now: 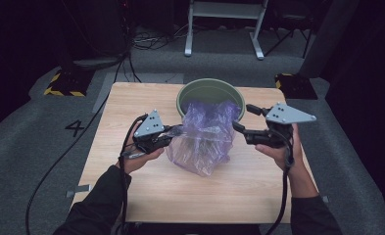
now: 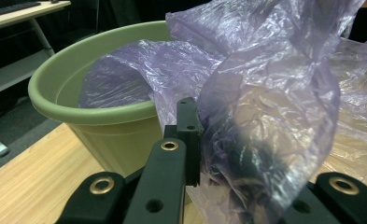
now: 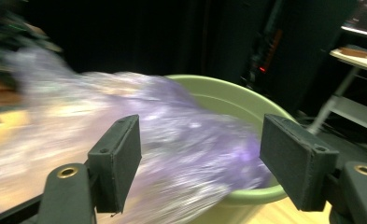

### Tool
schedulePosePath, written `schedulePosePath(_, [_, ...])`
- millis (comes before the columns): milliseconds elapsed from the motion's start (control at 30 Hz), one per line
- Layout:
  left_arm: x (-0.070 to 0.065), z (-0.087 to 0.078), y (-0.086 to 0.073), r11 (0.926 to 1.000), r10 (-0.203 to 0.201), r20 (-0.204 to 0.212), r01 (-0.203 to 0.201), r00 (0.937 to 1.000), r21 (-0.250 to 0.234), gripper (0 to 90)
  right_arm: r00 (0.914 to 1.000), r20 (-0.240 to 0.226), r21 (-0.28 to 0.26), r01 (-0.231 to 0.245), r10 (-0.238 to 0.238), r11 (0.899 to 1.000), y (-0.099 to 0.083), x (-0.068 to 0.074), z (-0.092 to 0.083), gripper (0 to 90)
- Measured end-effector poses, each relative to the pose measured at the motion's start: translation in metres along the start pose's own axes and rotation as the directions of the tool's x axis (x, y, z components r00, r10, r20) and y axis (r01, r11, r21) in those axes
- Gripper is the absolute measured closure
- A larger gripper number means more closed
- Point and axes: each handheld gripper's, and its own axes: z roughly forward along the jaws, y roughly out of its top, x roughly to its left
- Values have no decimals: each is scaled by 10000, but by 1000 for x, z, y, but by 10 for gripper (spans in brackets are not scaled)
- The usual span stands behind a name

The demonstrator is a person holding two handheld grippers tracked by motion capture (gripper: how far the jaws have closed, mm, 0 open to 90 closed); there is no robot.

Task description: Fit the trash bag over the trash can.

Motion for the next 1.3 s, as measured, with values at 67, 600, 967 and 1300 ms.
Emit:
schedulePosePath(67, [0, 1, 1, 10000, 17, 9, -17, 10000, 24, 860, 9997, -254, -108, 29, -32, 9999, -2, 10, -10, 284])
schedulePosePath(600, [2, 3, 4, 9999, 83, -133, -82, 9999, 79, 856, 9961, -512, 582, 749, -719, 9955, -23, 43, -4, 661])
schedulePosePath(967, [23, 2, -2, 9974, -17, -1319, 113, 9913, 718, 686, 9905, 1146, 763, 674, -759, 9948, -18, 9, 7, 900])
schedulePosePath(1300, [44, 10, -7, 9891, 218, -2158, 104, 9762, 1469, 702, 9774, 2106, 1424, -119, -186, 9897, -18, -31, 28, 888])
